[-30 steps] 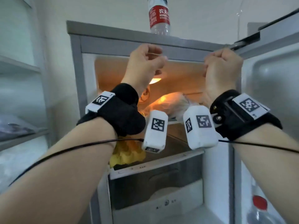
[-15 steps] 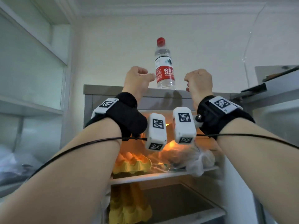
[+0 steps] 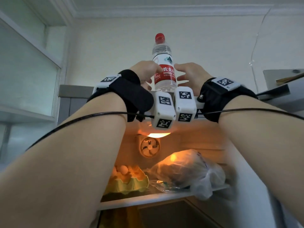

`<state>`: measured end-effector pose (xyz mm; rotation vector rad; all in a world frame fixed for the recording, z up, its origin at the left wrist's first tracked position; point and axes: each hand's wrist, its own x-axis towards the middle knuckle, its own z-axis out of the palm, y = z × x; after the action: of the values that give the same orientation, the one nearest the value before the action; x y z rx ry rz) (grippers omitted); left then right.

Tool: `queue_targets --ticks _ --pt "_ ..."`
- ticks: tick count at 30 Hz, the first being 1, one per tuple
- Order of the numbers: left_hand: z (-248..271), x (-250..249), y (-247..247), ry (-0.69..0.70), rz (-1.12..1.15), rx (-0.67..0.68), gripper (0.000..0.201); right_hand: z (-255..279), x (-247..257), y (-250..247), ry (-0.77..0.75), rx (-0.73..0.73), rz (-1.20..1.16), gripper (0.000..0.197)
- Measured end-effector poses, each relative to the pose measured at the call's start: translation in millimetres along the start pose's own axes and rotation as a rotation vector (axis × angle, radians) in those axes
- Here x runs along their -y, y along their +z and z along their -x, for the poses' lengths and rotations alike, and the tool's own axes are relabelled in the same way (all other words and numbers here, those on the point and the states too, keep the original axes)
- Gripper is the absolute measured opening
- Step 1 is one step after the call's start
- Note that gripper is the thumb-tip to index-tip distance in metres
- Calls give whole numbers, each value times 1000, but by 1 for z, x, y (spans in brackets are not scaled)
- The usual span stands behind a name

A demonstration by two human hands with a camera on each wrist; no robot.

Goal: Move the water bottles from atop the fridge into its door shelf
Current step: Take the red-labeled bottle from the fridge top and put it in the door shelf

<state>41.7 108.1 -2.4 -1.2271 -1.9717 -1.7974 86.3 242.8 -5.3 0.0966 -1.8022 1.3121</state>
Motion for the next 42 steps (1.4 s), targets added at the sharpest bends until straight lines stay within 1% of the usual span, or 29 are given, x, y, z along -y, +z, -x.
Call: queue_targets --ticks 3,6,11,13,16,19,22,24,27,30,33,37,39,42 --pt "-3 2 -2 -40 62 62 46 -6 -3 1 -26 54 57 45" --pt "-5 5 -6 -49 119 81 49 -9 -4 1 -119 71 136 37" --pt "-3 7 -5 -39 176 96 48 -2 -6 5 -171 34 113 44" --pt "-1 8 -4 19 178 78 44 3 -7 5 -186 -1 62 45" --pt "2 9 -1 177 112 32 39 15 -8 6 -240 -76 -22 47" --pt "10 10 6 274 109 -26 42 39 -2 1 -318 -146 -33 50" --pt "23 9 21 354 238 -52 47 68 4 -10 -369 -185 2 56" --pt "36 12 35 379 319 -19 48 91 6 -20 -377 -218 47 59" --pt "61 25 56 359 398 88 46 127 -1 -38 -342 -270 125 59" --pt "85 47 80 312 437 207 43 166 -22 -52 -254 -321 203 61" --pt "109 72 109 213 470 333 38 199 -48 -64 -129 -387 244 65" --pt "140 106 146 83 496 473 45 238 -82 -81 13 -474 263 65" --pt "156 120 165 14 526 536 42 258 -97 -90 96 -499 286 66" --pt "176 135 185 -49 558 593 45 283 -115 -102 155 -551 300 71"
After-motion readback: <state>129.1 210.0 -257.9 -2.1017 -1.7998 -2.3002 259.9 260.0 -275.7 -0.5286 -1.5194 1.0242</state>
